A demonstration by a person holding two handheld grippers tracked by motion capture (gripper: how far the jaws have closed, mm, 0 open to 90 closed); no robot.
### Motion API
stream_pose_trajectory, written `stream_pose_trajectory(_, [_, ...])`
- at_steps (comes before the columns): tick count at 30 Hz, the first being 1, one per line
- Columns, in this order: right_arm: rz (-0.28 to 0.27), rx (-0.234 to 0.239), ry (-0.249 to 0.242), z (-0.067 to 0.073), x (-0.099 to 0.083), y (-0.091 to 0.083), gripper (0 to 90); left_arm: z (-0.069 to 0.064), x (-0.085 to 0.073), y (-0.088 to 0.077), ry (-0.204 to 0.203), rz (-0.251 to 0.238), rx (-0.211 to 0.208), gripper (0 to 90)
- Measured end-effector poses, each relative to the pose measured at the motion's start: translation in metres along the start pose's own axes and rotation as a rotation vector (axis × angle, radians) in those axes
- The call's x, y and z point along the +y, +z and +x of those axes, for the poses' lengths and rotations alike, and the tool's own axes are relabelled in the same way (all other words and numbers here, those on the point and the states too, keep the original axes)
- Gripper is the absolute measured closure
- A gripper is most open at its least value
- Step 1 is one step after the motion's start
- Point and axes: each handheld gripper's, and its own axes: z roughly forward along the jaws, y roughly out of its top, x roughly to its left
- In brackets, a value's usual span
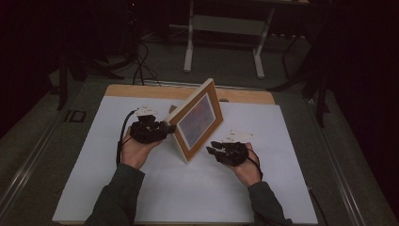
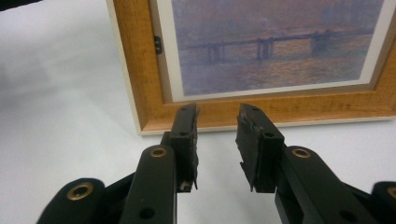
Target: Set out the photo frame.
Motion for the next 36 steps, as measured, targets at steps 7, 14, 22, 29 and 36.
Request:
stream_pose_trajectory(7, [0.000,-0.006,0.002,-0.002,0.001,-0.002,67.7,0.012,0.000,-0.003,-0.040,-0.019,0.031,66.8])
stream_pose_trajectory(14, [-0.002,-0.010,0.002,-0.004,0.002,-0.002,67.6,0.023,-0.001,-0.007,-0.074,-0.033,0.017,69.3])
stream_pose_trajectory(22, [0.000,-0.019,0.006,-0.006,0.003,-0.004,67.6,0.032,-0.002,-0.007,-0.081,-0.033,-0.052,70.9])
stream_pose_trajectory(29, [-0.010,-0.022,0.008,-0.008,0.005,-0.006,67.7,0.036,-0.001,-0.007,-0.086,-0.027,-0.080,71.5])
stream_pose_trajectory(36, [-0.008,-0.024,0.009,-0.009,0.005,-0.006,67.6,0.040,0.002,-0.010,-0.083,0.001,-0.077,71.4])
